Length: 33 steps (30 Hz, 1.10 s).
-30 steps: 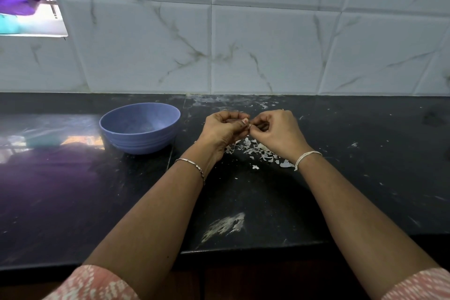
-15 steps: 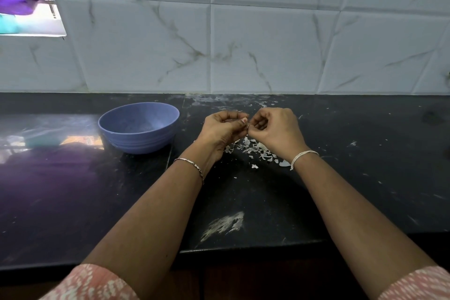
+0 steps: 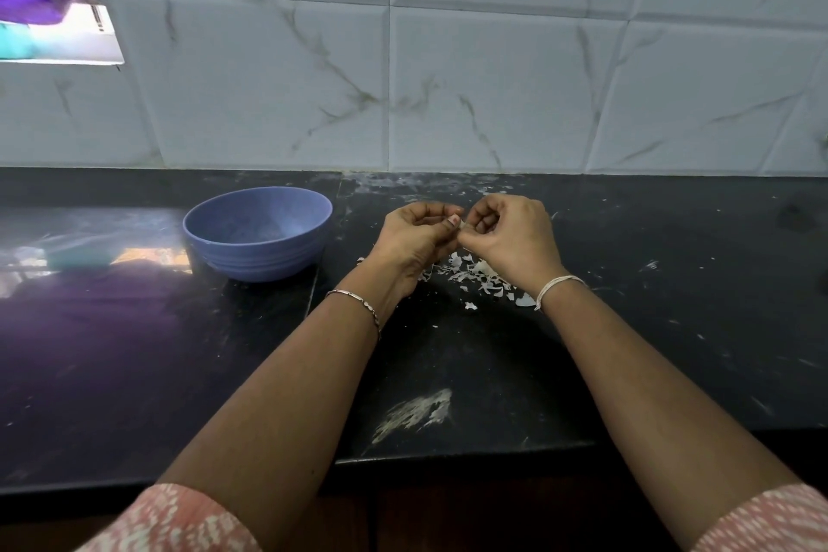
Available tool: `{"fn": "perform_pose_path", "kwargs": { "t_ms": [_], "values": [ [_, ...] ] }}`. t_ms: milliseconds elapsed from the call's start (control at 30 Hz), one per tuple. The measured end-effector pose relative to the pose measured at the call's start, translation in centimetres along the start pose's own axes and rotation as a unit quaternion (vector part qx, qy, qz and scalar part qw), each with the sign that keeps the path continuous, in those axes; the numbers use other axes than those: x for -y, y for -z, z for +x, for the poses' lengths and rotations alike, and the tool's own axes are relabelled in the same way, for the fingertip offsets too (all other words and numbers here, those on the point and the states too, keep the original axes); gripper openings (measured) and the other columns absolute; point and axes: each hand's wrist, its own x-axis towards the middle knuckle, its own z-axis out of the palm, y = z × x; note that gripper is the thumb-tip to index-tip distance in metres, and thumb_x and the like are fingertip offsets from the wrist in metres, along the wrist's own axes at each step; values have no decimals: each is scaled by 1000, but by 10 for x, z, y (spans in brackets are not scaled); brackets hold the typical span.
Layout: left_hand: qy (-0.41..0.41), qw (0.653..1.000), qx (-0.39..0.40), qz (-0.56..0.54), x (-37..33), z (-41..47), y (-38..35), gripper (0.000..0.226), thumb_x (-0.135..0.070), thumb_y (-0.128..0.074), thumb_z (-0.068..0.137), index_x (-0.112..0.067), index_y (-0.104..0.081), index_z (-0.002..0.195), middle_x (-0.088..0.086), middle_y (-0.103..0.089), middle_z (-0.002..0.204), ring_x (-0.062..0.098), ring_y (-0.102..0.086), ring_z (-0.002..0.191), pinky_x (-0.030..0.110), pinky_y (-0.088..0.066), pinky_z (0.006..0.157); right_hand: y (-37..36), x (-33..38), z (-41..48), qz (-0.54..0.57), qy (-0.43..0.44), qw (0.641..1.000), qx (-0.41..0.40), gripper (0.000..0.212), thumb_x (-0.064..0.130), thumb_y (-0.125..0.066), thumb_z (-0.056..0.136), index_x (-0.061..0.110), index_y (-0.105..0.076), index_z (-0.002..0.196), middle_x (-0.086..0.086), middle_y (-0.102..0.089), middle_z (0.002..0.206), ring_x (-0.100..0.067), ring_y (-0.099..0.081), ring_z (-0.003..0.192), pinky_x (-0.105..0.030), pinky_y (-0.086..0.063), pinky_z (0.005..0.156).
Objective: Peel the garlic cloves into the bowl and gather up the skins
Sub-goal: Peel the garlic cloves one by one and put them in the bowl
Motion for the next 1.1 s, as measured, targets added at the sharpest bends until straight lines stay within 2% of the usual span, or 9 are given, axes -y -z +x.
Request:
{"fn": "perform_pose_path", "kwargs": {
  "t_ms": [233,300,400,500,600,700,800,967,1100],
  "values": [
    [18,999,4,-30,-2,-1,0,11,7,-61,89,-3,-67,88,10,-67,83,14,-67,74,26,-60,72,10,-10,3,-4,-30,999,-33,5,20,-71,74,19,-66,72,7,-61,61,-10,-58,60,-29,-53,65],
    [28,999,13,-35,-2,-2,1,11,7,-61,89,-2,-67,90,11,-68,85,15,-68,73,27,-61,72,12,-16,4,-5,-32,999,-32,3,19,-69,81,16,-68,79,5,-64,68,-12,-59,65,-32,-53,69],
    [35,998,23,-36,-2,-2,1,10,6,-61,89,-2,-67,92,13,-69,86,17,-70,74,28,-61,71,16,-23,7,-16,-18,1000,1,14,27,-65,91,15,-73,90,1,-66,87,-16,-61,82,-35,-51,77],
    [40,998,20,-47,-3,-3,2,10,5,-63,88,-2,-67,93,13,-71,88,20,-72,74,31,-62,69,18,-22,7,-41,-13,999,29,15,28,-76,82,20,-70,72,3,-58,93,-13,-56,84,-31,-48,77],
    [39,998,14,-51,-5,-4,2,10,6,-63,88,-3,-67,92,13,-73,90,21,-72,73,31,-62,67,17,-19,5,-43,-25,998,29,24,15,-81,72,20,-59,64,2,-59,79,-16,-58,73,-34,-52,70],
    [28,999,5,-40,-5,-4,1,11,5,-64,87,-5,-65,88,10,-73,88,19,-71,72,29,-61,66,17,-14,5,120,-77,989,45,13,6,-74,82,13,-64,84,1,-66,77,-17,-64,70,-29,-58,69],
    [17,999,-7,-39,-4,-3,1,11,6,-65,87,-5,-64,86,8,-72,82,14,-70,67,28,-61,65,16,-7,3,295,-156,937,107,15,6,-67,90,1,-66,103,-10,-70,82,-18,-67,73,-26,-59,68],
    [11,999,-16,-40,-3,-1,1,9,6,-64,87,-3,-64,87,11,-69,79,12,-70,64,26,-60,62,11,-3,0,352,-186,912,103,14,-5,-71,82,-4,-68,96,-12,-70,79,-15,-69,70,-21,-59,67],
    [-5,999,-18,30,-3,-3,-2,10,4,-66,87,-5,-63,87,8,-68,77,11,-68,61,25,-59,57,6,-3,2,363,-215,904,68,9,-6,-71,80,-3,-70,89,-11,-70,76,-12,-68,65,-17,-56,61]
  ]
}}
